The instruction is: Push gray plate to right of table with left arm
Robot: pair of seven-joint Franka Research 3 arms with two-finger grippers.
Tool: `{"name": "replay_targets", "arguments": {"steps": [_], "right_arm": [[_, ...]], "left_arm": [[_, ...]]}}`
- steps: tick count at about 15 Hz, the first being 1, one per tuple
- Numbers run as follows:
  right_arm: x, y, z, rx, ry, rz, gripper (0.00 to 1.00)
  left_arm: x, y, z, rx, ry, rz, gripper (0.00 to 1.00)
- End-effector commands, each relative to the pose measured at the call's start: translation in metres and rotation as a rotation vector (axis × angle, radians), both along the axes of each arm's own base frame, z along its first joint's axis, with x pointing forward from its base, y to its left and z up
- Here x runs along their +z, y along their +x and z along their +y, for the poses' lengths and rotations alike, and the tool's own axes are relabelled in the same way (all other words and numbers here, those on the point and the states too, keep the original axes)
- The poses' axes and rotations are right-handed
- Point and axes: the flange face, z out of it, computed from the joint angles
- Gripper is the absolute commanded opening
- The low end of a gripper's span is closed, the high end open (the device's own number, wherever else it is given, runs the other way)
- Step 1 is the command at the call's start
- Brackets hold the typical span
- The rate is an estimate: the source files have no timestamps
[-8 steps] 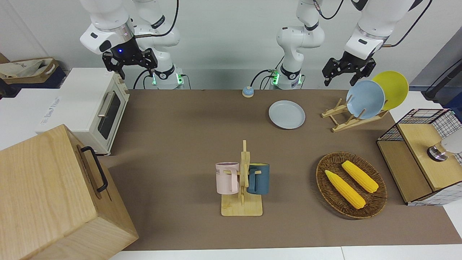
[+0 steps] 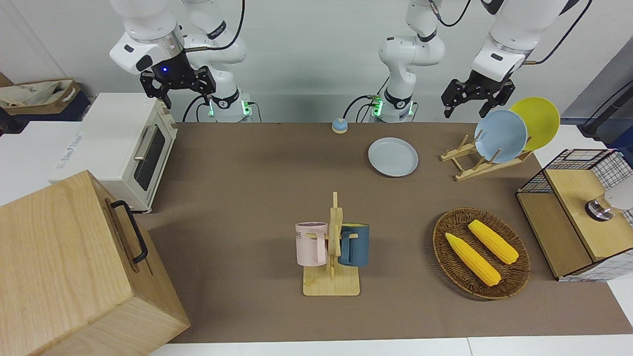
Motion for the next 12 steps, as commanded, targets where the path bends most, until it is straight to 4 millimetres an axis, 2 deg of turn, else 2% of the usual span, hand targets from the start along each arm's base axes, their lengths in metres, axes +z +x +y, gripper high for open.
{"name": "replay_targets", "arguments": {"steps": [1, 6, 10, 12], "right_arm": [[0.004, -0.003, -0.001, -0.014, 0.002, 0.004, 0.983], [0.004, -0.003, -0.001, -0.015, 0.001, 0.004, 0.983], [0.004, -0.003, -0.002, -0.015, 0.002, 0.004, 0.983], [0.004, -0.003, -0.001, -0.015, 0.001, 0.004, 0.983]], "left_arm": [[0.002, 0.003, 0.0, 0.007, -0.002, -0.008, 1.0], [0.002, 0.001, 0.0, 0.009, -0.002, -0.005, 1.0], [-0.009, -0.006, 0.004, 0.01, 0.0, 0.015, 1.0], [-0.02, -0.02, 0.005, 0.012, -0.001, 0.005, 1.0]]}}
